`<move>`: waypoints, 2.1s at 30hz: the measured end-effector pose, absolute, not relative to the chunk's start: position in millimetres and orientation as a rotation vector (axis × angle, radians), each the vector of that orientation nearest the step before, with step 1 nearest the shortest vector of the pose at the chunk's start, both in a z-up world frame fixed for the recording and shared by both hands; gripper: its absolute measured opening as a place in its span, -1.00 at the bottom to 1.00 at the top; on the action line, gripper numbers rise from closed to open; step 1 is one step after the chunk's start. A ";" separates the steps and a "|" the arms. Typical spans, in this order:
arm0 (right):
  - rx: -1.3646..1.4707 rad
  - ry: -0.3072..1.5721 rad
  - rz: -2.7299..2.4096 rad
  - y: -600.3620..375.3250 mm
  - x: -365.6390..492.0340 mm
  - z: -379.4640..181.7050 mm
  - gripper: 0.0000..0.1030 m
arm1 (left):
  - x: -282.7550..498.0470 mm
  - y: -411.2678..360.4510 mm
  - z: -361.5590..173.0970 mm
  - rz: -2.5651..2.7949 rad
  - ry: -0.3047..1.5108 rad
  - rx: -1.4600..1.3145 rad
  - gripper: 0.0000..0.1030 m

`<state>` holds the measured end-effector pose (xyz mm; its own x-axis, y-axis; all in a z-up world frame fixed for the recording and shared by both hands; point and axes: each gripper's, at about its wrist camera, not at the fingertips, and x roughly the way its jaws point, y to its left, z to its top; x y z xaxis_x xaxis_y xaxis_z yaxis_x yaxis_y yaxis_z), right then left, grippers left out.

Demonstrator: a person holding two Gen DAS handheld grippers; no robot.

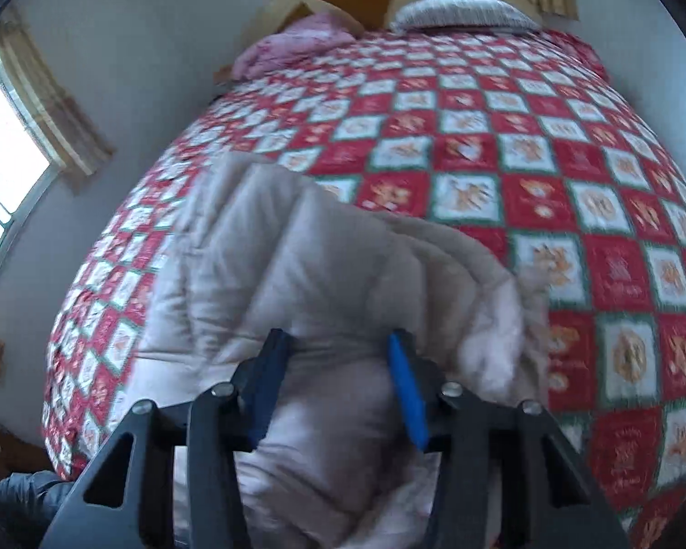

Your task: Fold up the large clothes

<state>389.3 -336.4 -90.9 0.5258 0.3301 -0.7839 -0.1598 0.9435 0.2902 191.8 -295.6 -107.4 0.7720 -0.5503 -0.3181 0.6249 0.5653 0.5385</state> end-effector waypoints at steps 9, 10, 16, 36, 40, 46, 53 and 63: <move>0.129 0.990 0.228 -359.3 359.8 -99.6 -0.01 | 156.9 -222.4 -79.8 -0.665 0.046 0.653 0.82; 0.134 0.987 0.233 -360.0 359.5 -100.6 -0.01 | 155.7 -212.8 -78.5 -0.656 0.029 0.659 0.85; 0.221 0.997 0.303 -360.0 359.8 -89.2 -0.01 | 167.8 -169.2 -72.9 -0.630 0.012 0.691 0.87; 0.177 0.948 0.040 -389.7 297.4 -120.1 -0.93 | 282.2 -147.0 -21.5 -0.561 0.291 0.173 0.96; 0.199 0.992 -0.031 -406.8 289.5 -133.4 -0.98 | 323.5 -219.5 -79.5 -0.456 0.468 0.377 0.96; 0.397 0.686 -0.171 -429.5 270.8 -31.7 -0.01 | 307.0 -239.4 -105.5 -0.424 0.416 0.426 0.96; 0.736 0.581 0.159 -408.6 344.2 -51.7 0.11 | 304.8 -235.8 -100.1 -0.432 0.415 0.410 0.96; 0.620 0.684 -0.079 -428.2 360.3 -139.0 0.16 | 380.4 -218.5 -53.1 -0.155 0.551 0.096 0.96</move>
<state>360.3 -428.2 -139.0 0.7793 0.1290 -0.6132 0.2653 0.8185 0.5095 380.4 -218.5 -53.1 0.8405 -0.1206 -0.5282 0.1720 0.9839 0.0491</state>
